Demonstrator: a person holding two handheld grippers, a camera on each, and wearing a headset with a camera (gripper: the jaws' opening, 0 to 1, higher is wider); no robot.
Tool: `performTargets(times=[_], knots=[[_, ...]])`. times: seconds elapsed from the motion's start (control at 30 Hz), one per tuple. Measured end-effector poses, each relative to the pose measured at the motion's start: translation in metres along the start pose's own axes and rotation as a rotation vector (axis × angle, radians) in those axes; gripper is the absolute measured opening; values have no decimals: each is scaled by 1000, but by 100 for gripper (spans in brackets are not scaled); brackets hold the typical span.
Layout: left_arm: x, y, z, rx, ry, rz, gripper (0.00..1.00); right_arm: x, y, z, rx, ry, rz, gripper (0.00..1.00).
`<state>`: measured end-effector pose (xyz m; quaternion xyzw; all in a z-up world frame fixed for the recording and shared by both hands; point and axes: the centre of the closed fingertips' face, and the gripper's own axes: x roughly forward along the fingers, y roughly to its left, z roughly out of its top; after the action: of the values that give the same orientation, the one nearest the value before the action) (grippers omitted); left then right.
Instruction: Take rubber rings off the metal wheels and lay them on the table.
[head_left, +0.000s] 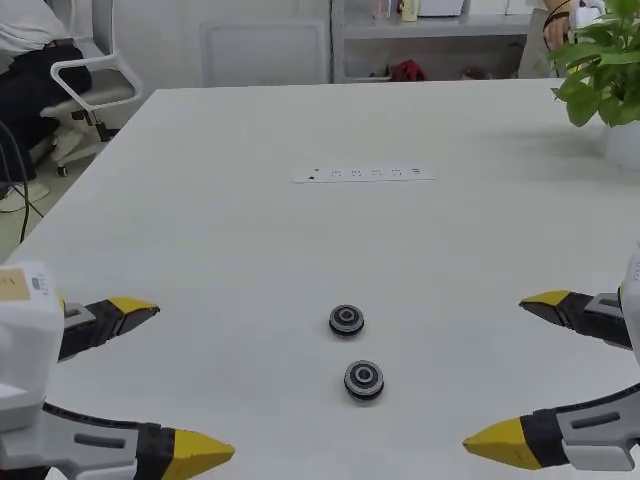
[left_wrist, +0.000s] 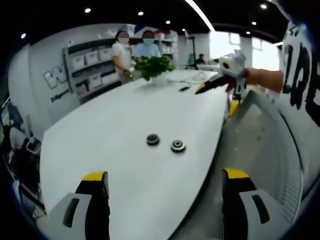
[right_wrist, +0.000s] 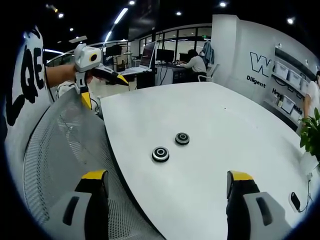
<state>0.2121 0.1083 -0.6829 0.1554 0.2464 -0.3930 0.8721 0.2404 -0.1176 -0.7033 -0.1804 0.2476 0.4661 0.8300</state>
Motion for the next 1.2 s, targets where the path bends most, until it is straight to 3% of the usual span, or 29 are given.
performTargets(times=[0.77, 1.2], knots=[[2, 9, 9, 11, -20, 9, 90, 4, -8, 12, -13, -25, 6, 90], [12, 12, 26, 32, -40, -10, 86, 9, -12, 26, -20, -51, 17, 84]])
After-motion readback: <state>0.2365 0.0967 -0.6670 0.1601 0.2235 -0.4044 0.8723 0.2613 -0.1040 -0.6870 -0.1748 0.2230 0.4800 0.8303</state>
